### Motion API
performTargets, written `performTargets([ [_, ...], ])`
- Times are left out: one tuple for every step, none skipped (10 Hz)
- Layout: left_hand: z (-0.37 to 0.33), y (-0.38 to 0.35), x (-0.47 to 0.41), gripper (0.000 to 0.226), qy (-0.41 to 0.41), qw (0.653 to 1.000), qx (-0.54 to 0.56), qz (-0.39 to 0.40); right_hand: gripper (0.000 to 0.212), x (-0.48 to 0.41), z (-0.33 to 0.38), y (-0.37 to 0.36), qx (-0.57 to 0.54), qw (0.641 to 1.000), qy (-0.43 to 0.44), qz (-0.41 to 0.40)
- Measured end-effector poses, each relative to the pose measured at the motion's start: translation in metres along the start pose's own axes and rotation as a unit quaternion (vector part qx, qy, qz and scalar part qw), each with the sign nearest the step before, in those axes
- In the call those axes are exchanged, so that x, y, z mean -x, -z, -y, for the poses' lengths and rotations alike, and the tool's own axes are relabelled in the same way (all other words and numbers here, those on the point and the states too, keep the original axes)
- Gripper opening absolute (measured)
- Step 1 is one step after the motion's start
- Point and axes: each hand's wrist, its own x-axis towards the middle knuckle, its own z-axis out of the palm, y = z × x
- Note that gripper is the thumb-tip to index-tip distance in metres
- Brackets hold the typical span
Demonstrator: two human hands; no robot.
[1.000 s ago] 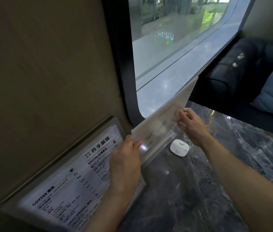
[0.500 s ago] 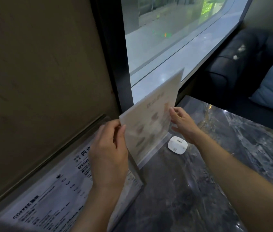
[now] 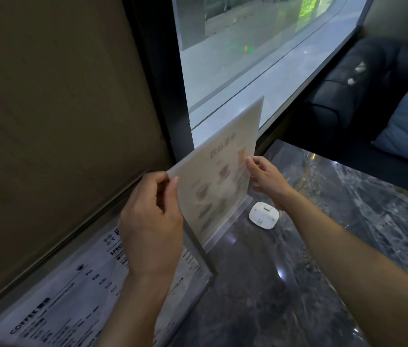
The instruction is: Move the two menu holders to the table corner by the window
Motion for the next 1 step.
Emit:
performTargets([
  [-0.0008,-0.0003,0.0019,0.007,0.007,1.0,0.01,-0.01,0.038,0.0022,0.0026,0.0003,0.013,1.0,0.008,-0.018],
])
